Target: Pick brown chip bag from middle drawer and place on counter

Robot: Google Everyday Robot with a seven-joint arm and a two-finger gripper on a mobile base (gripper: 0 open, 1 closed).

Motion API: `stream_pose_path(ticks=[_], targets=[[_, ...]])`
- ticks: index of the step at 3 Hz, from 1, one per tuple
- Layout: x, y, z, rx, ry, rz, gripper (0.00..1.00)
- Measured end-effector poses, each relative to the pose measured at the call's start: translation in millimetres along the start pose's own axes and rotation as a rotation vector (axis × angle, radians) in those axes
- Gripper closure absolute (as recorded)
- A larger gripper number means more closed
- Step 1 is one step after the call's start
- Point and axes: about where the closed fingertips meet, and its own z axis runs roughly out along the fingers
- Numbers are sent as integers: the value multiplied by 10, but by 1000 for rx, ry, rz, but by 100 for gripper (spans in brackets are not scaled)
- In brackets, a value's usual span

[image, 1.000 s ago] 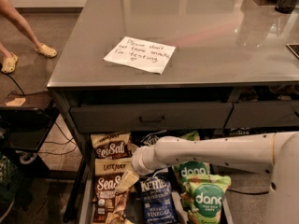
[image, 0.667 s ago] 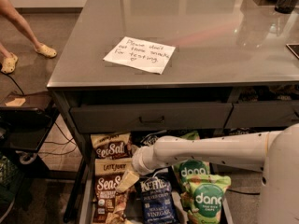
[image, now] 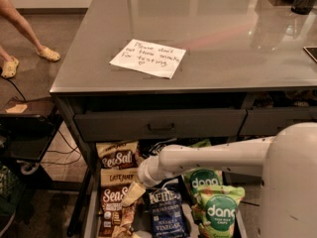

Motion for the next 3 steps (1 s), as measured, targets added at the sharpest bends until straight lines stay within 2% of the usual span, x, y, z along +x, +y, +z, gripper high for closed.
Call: stream_pose_path(ticks=[1, 2, 3], targets=[[46, 40, 50, -14, 17, 5, 0], [139, 94, 30, -22, 37, 12, 14], [205, 142, -50, -21, 48, 13, 35]])
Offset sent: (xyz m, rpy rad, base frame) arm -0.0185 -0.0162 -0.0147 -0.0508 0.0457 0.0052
